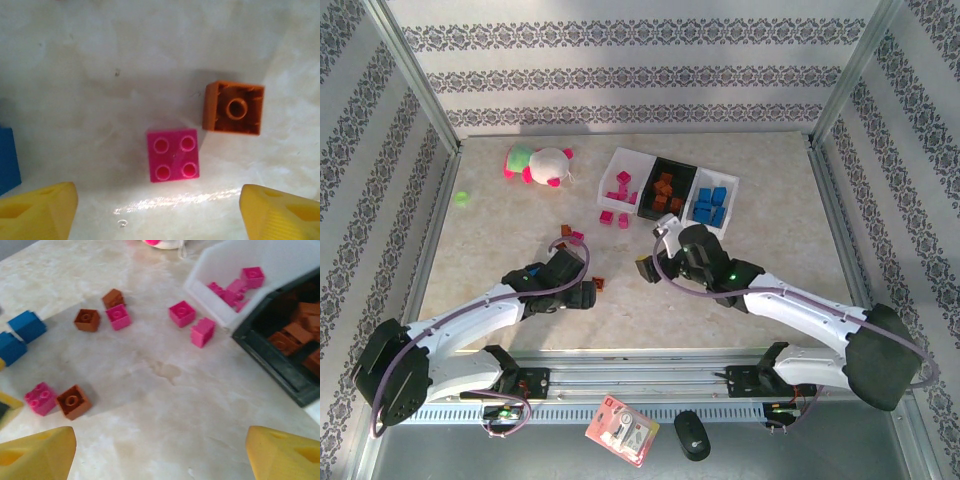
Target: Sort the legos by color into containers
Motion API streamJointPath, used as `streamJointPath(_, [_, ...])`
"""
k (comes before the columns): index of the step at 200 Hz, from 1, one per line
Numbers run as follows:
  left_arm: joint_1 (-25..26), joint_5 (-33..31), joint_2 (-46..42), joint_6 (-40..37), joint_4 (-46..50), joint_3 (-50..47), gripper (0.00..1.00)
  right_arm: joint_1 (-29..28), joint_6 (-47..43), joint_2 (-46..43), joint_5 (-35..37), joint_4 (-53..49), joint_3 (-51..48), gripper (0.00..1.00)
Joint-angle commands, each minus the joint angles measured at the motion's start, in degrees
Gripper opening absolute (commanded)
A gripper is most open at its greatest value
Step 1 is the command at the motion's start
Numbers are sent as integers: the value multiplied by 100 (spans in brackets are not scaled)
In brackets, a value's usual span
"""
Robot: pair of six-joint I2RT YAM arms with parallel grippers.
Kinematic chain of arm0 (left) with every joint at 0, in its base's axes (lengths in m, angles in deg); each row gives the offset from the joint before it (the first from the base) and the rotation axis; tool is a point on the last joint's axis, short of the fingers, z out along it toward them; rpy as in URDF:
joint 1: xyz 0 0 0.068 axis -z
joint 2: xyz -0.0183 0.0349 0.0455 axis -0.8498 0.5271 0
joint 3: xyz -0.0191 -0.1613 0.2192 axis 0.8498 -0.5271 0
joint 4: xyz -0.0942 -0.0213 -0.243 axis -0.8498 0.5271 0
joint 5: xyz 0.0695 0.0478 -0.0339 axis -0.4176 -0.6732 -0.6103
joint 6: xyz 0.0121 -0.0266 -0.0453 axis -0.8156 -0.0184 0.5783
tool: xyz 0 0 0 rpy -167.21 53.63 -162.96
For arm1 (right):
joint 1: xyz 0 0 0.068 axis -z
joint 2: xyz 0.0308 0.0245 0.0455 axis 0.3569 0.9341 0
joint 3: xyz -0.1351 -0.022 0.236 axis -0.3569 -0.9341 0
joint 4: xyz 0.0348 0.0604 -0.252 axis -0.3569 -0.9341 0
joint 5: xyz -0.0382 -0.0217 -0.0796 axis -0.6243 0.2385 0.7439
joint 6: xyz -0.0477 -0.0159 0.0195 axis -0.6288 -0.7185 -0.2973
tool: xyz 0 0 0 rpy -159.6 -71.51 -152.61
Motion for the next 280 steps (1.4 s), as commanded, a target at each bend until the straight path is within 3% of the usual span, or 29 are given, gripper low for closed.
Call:
streamJointPath(1, [52, 71, 3, 145, -119, -93, 81, -206, 61, 123, -158, 148, 93, 88])
streamJointPath(79, [0, -94, 766, 170, -605, -99, 62, -328, -116, 147, -1156, -113, 187, 88])
streamJointPath(163, [-55, -6, 1310, 86, -1080, -84, 50, -328, -115, 110, -1179, -203, 169, 88])
streamJointPath(190, [-64, 3, 1330, 107, -973, -4, 38, -328, -87, 76, -1156, -217, 143, 88])
streamJointPath(214, [-64, 14, 1260, 162, -878, 3, 33, -333, -86, 57, -1122, -213, 134, 88])
streamJointPath(280, [-71, -242, 867, 54, -438, 391, 32, -328, -93, -14, -1137, -223, 204, 88])
